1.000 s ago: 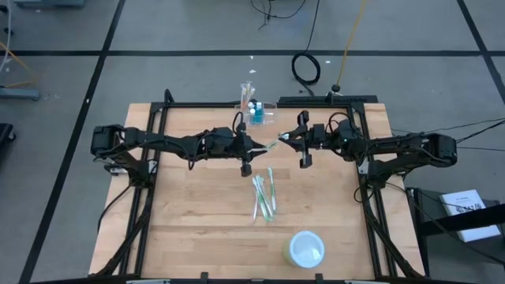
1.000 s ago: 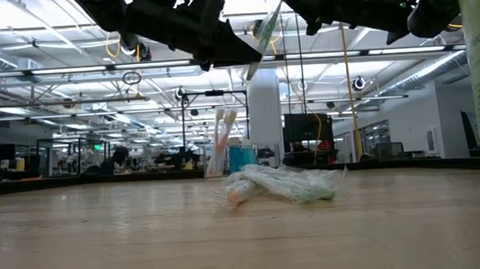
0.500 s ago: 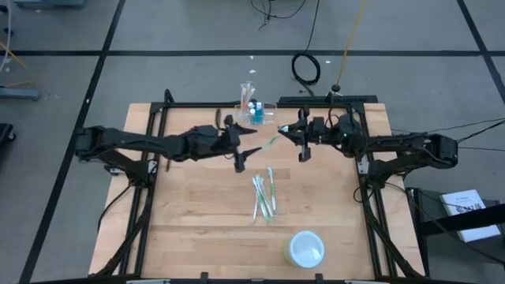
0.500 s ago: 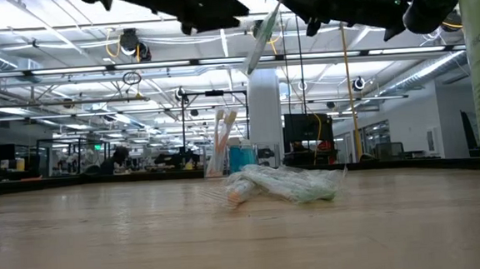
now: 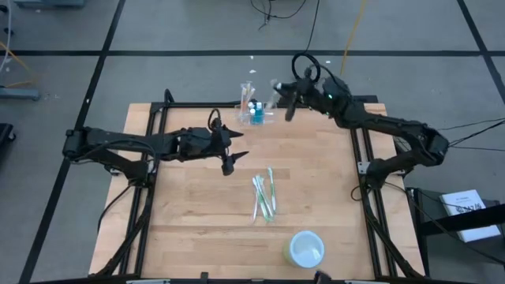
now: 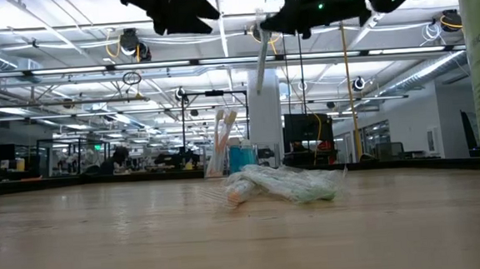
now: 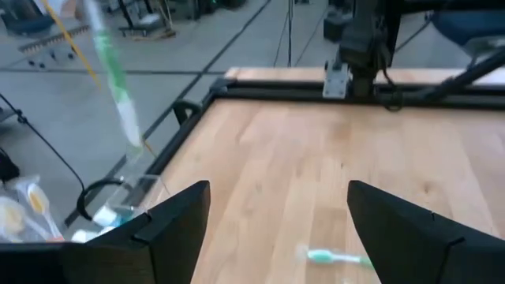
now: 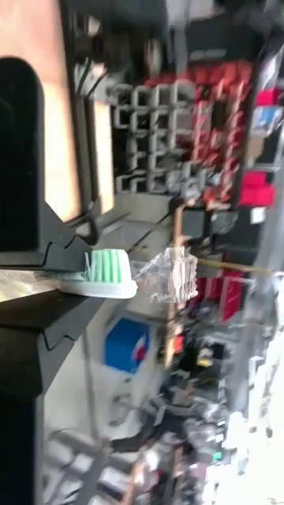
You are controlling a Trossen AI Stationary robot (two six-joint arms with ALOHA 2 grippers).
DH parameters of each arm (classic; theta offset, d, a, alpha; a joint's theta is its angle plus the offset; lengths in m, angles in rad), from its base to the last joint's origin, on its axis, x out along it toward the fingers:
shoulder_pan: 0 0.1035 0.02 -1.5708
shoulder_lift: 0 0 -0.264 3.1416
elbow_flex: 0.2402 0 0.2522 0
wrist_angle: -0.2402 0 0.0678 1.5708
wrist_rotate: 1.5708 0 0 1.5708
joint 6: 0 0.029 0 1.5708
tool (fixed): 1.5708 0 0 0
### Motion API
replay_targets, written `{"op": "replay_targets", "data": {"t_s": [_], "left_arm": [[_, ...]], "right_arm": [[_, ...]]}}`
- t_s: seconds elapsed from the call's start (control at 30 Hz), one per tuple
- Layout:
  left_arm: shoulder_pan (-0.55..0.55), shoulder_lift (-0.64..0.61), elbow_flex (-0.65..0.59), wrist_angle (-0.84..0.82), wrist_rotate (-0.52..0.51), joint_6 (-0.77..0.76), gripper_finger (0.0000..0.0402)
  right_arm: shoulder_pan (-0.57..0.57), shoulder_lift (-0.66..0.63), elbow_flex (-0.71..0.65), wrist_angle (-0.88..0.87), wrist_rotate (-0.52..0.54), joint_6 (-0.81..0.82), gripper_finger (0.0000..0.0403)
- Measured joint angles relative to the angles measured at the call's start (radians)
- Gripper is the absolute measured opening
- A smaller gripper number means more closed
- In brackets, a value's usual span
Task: Pick & Place toothbrushing station
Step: Put the green toothbrush into the transparent organizer
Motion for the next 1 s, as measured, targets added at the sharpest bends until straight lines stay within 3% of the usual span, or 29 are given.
{"op": "replay_targets", "data": {"t_s": [0.17, 0.37, 0.53, 0.67, 0.83, 1.0], "left_arm": [[0.000, 0.000, -0.026, -0.008, 0.000, -0.006, 0.0294], [0.004, 0.000, -0.056, -0.026, -0.003, -0.009, 0.0296], [0.018, 0.001, -0.098, -0.017, -0.034, -0.029, 0.0296], [0.032, 0.001, -0.107, -0.017, -0.051, -0.047, 0.0296], [0.043, 0.001, -0.107, -0.008, -0.052, -0.057, 0.0296], [0.044, 0.001, -0.107, 0.026, -0.052, -0.062, 0.0296]], "right_arm": [[-0.095, 0.081, 0.088, -0.123, -0.010, 0.015, 0.0021], [-0.185, 0.089, 0.233, -0.318, -0.187, 0.044, 0.0020], [-0.271, 0.085, 0.252, -0.400, -0.193, -0.016, 0.0020], [-0.354, 0.116, 0.254, -0.435, -0.210, -0.021, 0.0020], [-0.386, 0.205, 0.226, -0.368, -0.376, 0.079, 0.0020], [-0.340, 0.253, 0.224, -0.301, -0.334, 0.080, 0.0020]]}}
